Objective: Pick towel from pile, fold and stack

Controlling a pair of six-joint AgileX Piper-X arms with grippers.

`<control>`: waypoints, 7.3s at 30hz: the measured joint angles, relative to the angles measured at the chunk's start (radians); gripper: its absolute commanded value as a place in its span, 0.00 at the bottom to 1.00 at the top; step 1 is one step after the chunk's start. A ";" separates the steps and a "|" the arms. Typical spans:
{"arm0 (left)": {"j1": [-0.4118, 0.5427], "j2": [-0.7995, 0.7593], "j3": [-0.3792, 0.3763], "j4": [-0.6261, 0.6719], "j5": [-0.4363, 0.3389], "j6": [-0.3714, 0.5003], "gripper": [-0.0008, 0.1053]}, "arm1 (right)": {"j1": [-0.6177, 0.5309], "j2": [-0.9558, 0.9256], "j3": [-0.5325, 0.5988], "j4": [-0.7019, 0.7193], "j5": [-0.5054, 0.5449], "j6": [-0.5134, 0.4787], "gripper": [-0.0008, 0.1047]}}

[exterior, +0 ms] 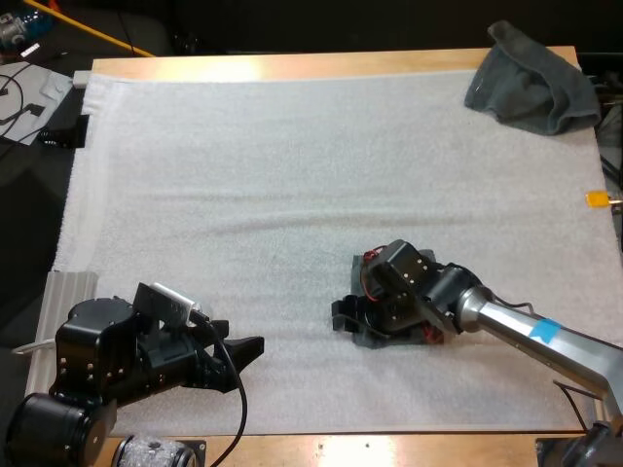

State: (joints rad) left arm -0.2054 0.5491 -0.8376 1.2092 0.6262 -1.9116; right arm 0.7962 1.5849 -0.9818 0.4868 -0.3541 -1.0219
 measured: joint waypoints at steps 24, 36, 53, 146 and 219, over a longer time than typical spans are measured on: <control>0.000 0.000 0.022 -0.006 0.000 0.019 0.59 | 0.004 -0.501 -0.001 0.389 0.299 -0.165 0.64; -0.003 0.000 0.087 -0.021 0.000 0.024 0.59 | 0.004 -0.731 0.001 0.502 0.305 -0.162 0.65; -0.003 0.018 0.123 -0.125 -0.002 -0.002 0.67 | 0.005 -0.937 -0.001 0.633 0.410 -0.160 0.65; -0.045 0.960 -0.021 -0.351 -0.267 0.098 0.00 | 0.005 -0.951 -0.001 0.691 0.475 -0.169 0.64; 0.348 0.932 0.022 -0.233 -0.587 0.265 0.60 | 0.005 -0.954 -0.001 0.669 0.381 -0.165 0.64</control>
State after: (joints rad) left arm 0.1425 1.4806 -0.8159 0.9757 0.0392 -1.6468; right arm 0.8009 0.6310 -0.9824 1.1558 0.0271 -1.1873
